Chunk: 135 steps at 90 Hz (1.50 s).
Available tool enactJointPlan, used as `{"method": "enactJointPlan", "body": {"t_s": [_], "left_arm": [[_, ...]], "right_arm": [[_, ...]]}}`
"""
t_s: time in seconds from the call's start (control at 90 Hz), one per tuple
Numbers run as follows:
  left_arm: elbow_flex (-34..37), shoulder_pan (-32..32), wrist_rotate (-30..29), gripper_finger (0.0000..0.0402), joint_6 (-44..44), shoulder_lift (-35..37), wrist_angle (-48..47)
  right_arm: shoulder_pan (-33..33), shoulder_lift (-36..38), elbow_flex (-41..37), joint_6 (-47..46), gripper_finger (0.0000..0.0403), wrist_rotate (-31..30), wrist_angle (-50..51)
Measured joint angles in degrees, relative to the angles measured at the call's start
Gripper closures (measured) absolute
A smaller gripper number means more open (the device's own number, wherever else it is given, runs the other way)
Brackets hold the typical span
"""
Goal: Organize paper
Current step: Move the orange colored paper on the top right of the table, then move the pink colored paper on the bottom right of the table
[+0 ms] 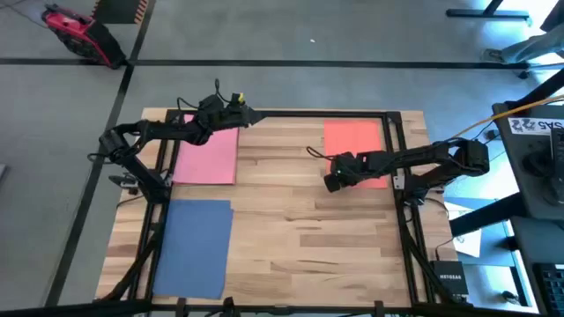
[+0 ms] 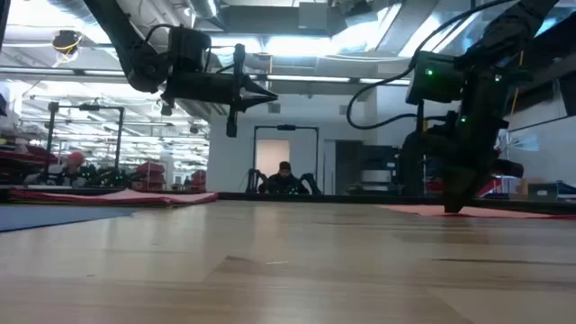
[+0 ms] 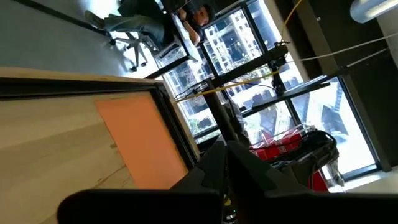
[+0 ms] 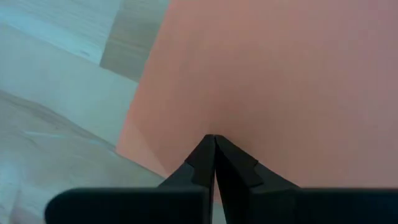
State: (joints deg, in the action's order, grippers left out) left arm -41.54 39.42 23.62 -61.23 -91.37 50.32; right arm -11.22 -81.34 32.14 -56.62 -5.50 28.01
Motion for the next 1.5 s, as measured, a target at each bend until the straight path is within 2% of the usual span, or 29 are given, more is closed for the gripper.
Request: {"method": "enactJointPlan", "body": {"t_s": [0.178,0.467,0.644,0.8,0.989,1.2,1.333,1.5], "left_arm": [[0.0,0.0,0.2,0.0402,0.2,0.0,0.0],[0.0,-0.7,2.1,0.0402,5.4,4.6,-1.2],[0.0,-1.5,1.9,0.0402,10.9,10.2,-10.1],[0.0,-3.6,1.7,0.0402,16.0,14.9,-15.6],[0.0,-5.7,0.8,0.0402,19.7,18.8,-22.7],[0.0,-7.6,-0.8,0.0402,21.2,21.1,-25.3],[0.0,-8.6,-1.4,0.0402,22.8,24.7,-28.6],[0.0,-10.4,-4.0,0.0402,27.6,32.2,-42.9]], "right_arm": [[0.0,0.9,-0.2,0.0,0.0403,-0.6,0.6],[0.0,9.1,-0.4,1.0,0.0403,-2.3,3.3],[0.0,10.6,-0.4,1.7,0.0403,-2.2,3.8],[0.0,10.4,-0.3,6.0,0.0403,1.0,0.4],[0.0,9.8,-0.9,9.4,0.0403,0.4,2.4],[0.0,7.9,-1.6,12.4,0.0403,1.3,-0.8],[0.0,8.0,1.1,17.4,0.0403,2.0,-2.3],[0.0,8.1,5.8,29.2,0.0403,7.0,-6.8]]}}
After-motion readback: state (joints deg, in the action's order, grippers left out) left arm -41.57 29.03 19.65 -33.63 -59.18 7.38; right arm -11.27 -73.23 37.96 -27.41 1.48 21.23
